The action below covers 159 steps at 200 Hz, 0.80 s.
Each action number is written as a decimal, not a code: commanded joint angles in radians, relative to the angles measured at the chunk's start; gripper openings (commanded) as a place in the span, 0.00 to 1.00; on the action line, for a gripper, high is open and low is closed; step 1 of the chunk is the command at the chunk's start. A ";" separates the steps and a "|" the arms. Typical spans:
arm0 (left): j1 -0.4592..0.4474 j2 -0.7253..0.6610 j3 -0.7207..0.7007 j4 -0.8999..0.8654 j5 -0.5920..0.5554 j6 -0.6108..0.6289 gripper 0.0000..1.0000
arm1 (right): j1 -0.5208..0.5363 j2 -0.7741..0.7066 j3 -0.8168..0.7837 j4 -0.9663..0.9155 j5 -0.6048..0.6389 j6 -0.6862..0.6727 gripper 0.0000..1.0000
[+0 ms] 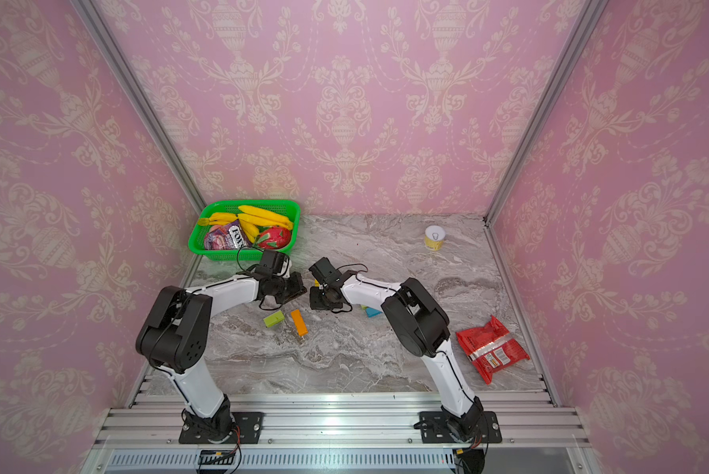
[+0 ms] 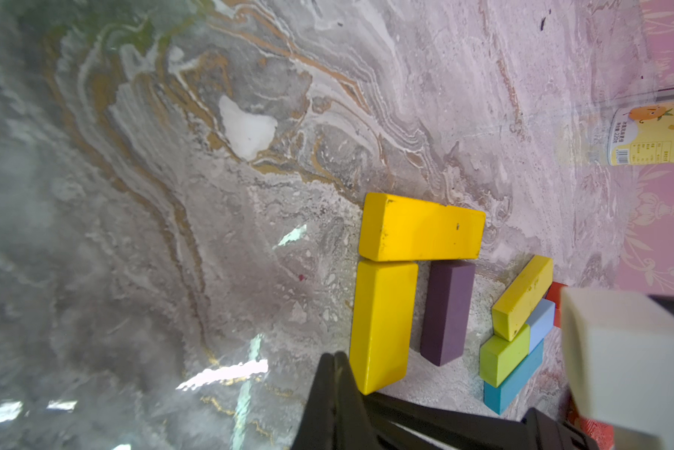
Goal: Assemble the letter p with building blocks
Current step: Assemble the building block at the center of the board, then pick up the building block from the center of the board.
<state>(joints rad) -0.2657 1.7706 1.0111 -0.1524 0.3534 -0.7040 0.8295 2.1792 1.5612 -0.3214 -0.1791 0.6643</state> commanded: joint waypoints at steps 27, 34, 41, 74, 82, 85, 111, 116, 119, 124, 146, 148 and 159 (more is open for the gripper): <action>0.012 -0.169 -0.026 -0.047 -0.091 0.025 0.15 | 0.061 -0.101 0.015 -0.071 0.030 -0.189 0.43; 0.020 -0.193 -0.034 -0.055 -0.096 0.022 0.22 | 0.069 -0.107 0.021 -0.081 0.035 -0.217 0.49; 0.032 -0.216 -0.044 -0.060 -0.100 0.016 0.31 | 0.076 -0.115 0.026 -0.087 0.030 -0.253 0.55; 0.168 -0.337 -0.137 -0.046 -0.031 -0.057 0.59 | 0.101 -0.120 0.078 -0.140 -0.010 -0.451 0.75; 0.198 -0.368 -0.153 -0.052 -0.024 -0.061 0.64 | 0.104 -0.114 0.103 -0.167 -0.017 -0.507 0.80; 0.207 -0.380 -0.155 -0.060 -0.026 -0.057 0.66 | 0.103 -0.109 0.114 -0.174 -0.023 -0.529 0.82; 0.292 -0.474 -0.170 -0.127 -0.030 -0.053 0.81 | 0.112 -0.022 0.283 -0.323 -0.050 -0.757 1.00; 0.314 -0.493 -0.182 -0.124 -0.020 -0.066 0.84 | 0.117 -0.002 0.318 -0.352 -0.045 -0.813 1.00; 0.327 -0.505 -0.189 -0.122 -0.013 -0.075 0.86 | 0.120 0.010 0.337 -0.371 -0.038 -0.840 1.00; 0.354 -0.525 -0.200 -0.114 -0.001 -0.087 0.88 | 0.124 0.027 0.359 -0.390 -0.029 -0.875 1.00; 0.451 -0.599 -0.240 -0.112 0.028 -0.116 0.92 | 0.137 0.114 0.462 -0.469 -0.019 -1.018 1.00; 0.457 -0.604 -0.240 -0.117 0.028 -0.115 0.92 | 0.138 0.120 0.467 -0.472 -0.018 -1.029 1.00; 0.491 -0.625 -0.237 -0.148 0.029 -0.100 0.94 | 0.147 0.146 0.485 -0.473 -0.018 -1.069 1.00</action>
<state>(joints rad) 0.1596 1.1954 0.7902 -0.2359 0.3424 -0.7883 0.9508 2.2330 2.0052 -0.6575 -0.2024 -0.1879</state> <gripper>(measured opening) 0.918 0.998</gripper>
